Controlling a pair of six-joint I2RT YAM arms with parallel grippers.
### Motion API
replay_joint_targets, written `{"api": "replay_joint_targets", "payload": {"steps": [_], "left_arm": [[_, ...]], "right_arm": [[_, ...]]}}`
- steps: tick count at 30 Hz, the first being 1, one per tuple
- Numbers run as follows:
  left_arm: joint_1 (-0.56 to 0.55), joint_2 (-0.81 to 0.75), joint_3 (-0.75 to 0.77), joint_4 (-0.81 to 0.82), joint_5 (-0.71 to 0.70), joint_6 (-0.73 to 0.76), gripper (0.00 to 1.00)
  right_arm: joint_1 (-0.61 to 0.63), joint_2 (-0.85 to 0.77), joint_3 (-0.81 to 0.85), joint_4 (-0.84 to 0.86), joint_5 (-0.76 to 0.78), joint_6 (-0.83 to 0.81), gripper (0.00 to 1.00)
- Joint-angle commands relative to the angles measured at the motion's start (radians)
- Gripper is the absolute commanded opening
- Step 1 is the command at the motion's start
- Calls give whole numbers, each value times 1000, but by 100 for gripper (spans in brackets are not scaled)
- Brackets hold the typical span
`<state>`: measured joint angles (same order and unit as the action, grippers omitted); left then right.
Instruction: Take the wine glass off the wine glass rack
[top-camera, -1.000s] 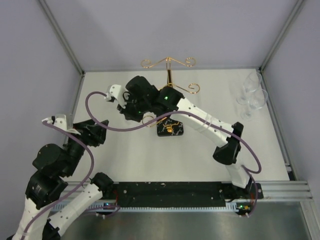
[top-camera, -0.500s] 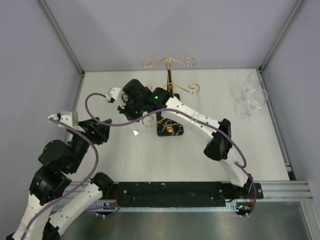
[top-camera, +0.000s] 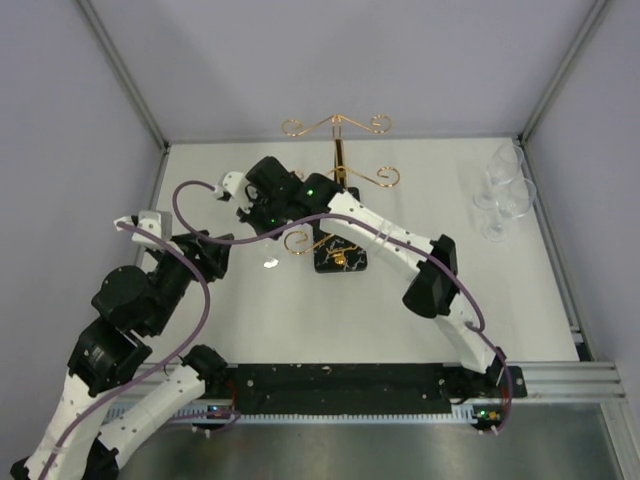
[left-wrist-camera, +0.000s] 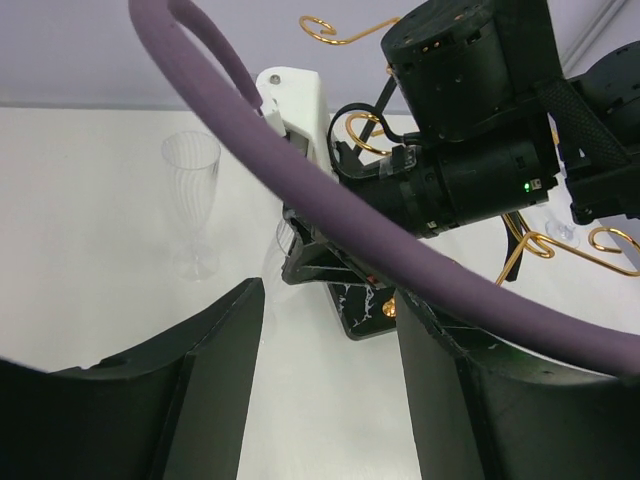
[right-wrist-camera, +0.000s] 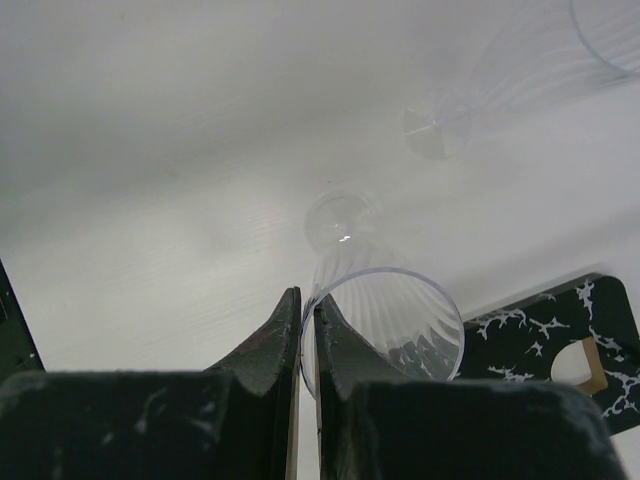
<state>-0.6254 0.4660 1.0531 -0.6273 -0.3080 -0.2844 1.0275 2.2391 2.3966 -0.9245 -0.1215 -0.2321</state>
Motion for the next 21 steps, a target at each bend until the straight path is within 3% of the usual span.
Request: {"api": "replay_joint_targets", "payload": {"steps": [1,10,21], "left_arm": [[-2,11,24,63,9,16,61],[0,-6,16,52,-3,10,61],[1,-9,10,49,-8,10,61]], "right_arm": [[-9,25,47,23,6,13,4],[-12,30,52,24,0,17,9],[-10,24,67,24,-3,25,30]]}}
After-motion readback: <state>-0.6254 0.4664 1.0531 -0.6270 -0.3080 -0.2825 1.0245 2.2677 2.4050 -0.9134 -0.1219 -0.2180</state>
